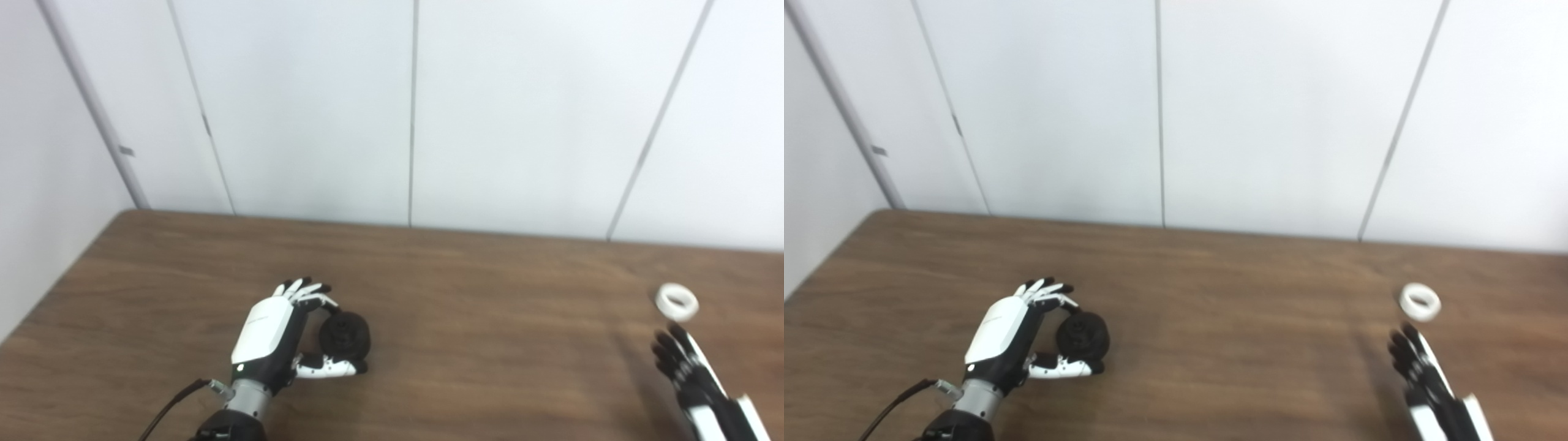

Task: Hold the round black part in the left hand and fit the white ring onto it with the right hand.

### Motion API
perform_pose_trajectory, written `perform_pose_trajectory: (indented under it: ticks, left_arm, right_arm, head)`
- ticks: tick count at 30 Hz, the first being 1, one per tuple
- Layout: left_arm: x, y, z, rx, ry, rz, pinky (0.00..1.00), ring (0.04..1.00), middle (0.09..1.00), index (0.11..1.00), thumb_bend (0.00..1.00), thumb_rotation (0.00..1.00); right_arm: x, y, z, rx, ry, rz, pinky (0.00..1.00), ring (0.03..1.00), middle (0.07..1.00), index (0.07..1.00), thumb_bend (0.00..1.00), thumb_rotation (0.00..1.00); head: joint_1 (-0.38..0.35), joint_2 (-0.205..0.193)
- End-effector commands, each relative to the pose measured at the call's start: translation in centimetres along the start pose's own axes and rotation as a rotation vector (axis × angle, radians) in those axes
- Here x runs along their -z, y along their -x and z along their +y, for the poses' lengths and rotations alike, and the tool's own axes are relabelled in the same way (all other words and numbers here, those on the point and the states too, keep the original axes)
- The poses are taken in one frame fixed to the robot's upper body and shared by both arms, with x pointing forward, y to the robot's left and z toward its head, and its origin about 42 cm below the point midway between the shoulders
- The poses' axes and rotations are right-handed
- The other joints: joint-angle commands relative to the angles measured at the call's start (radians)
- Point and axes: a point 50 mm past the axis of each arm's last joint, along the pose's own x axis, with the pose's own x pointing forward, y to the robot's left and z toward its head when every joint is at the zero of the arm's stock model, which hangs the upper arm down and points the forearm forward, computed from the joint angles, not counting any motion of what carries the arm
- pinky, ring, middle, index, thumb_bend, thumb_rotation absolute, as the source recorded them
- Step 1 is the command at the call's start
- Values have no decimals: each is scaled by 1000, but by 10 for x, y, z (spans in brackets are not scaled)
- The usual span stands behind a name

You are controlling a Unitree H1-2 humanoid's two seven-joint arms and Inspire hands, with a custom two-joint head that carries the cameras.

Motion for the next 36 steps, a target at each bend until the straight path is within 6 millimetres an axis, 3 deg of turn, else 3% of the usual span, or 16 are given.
perform_pose_trajectory:
  ticks: [1, 12, 18, 26, 36]
  left_arm:
    - [-15, -2, 9, -44, -9, -87, 1000, 954, 853, 488, 516, 58]
    - [-50, 20, -22, 21, 48, -177, 1000, 948, 838, 488, 517, 57]
    - [-64, 26, -41, 84, 45, -186, 1000, 960, 843, 488, 517, 58]
    - [-68, 30, -65, 158, 37, -182, 1000, 960, 839, 487, 517, 59]
    - [-57, 35, -87, 191, 62, -151, 1000, 962, 842, 488, 518, 58]
  right_arm:
    - [9, 8, 19, 15, -44, 52, 953, 948, 951, 963, 581, 916]
    - [-8, -6, 38, 37, -58, 52, 938, 950, 951, 971, 513, 935]
    - [-13, -10, 41, 28, -48, 47, 941, 958, 957, 977, 562, 946]
    - [-23, -11, 44, 37, -49, 46, 954, 970, 965, 976, 548, 945]
    - [-32, -10, 41, 39, -45, 46, 950, 959, 957, 970, 525, 961]
  head:
    - [-16, 18]
    - [-76, 87]
    - [-99, 118]
    - [-111, 148]
    - [-111, 176]
